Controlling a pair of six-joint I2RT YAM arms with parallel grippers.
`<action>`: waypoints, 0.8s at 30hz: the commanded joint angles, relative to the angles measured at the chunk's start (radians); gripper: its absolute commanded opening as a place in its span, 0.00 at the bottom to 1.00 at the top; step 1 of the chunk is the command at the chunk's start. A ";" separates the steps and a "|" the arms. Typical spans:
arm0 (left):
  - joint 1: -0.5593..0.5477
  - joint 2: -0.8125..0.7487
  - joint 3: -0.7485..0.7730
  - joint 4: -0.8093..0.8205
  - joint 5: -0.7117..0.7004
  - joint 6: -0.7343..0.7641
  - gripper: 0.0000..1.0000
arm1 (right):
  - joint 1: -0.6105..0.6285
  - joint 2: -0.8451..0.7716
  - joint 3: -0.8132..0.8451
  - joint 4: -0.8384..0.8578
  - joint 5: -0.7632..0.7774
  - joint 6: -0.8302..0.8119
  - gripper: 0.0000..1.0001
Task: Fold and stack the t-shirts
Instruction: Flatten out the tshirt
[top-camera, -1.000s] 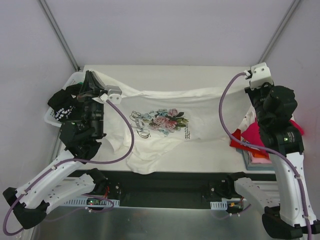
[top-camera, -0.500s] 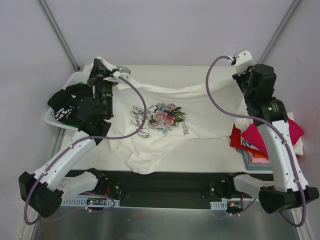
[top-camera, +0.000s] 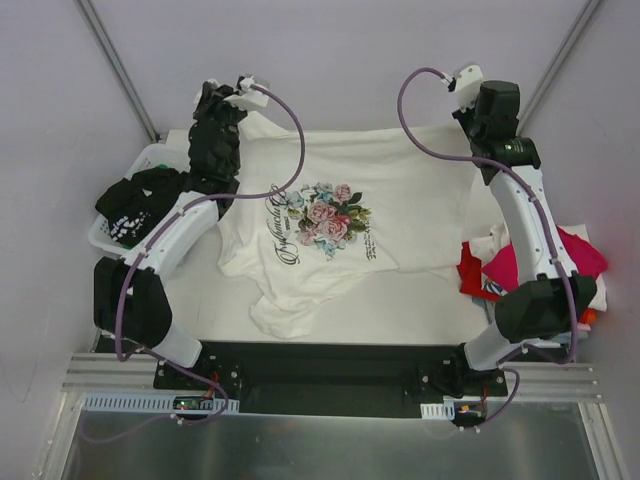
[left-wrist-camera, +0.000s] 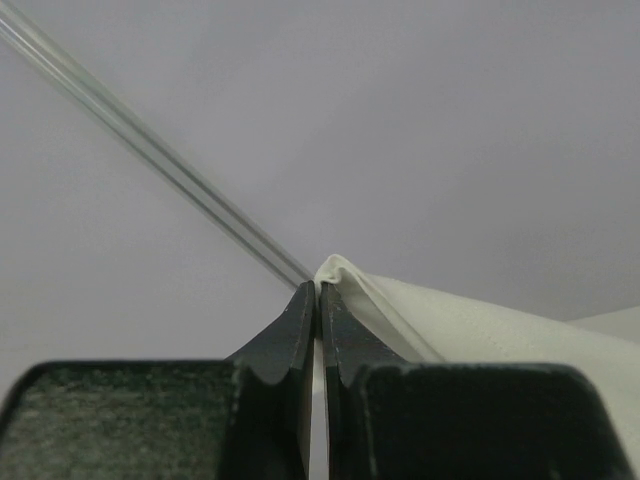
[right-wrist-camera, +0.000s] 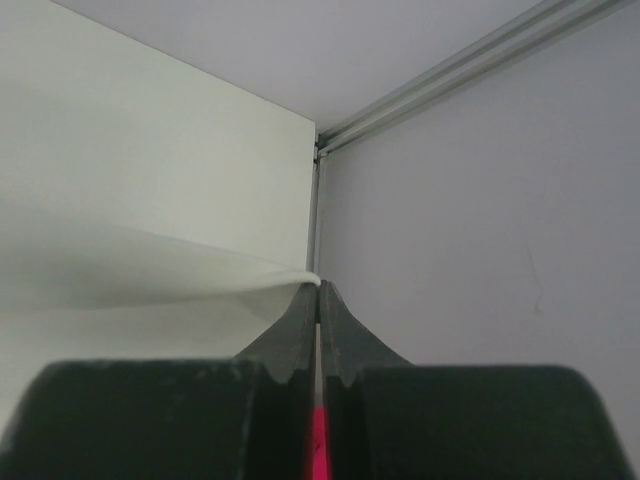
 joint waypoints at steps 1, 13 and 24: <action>0.036 0.131 0.126 0.053 0.027 -0.053 0.00 | -0.036 0.079 0.123 0.088 -0.012 0.012 0.01; 0.092 0.487 0.376 0.082 -0.019 -0.033 0.00 | -0.048 0.436 0.426 0.080 -0.006 0.012 0.01; 0.106 0.574 0.433 0.027 -0.013 -0.036 0.18 | -0.043 0.508 0.392 0.128 0.046 -0.041 0.04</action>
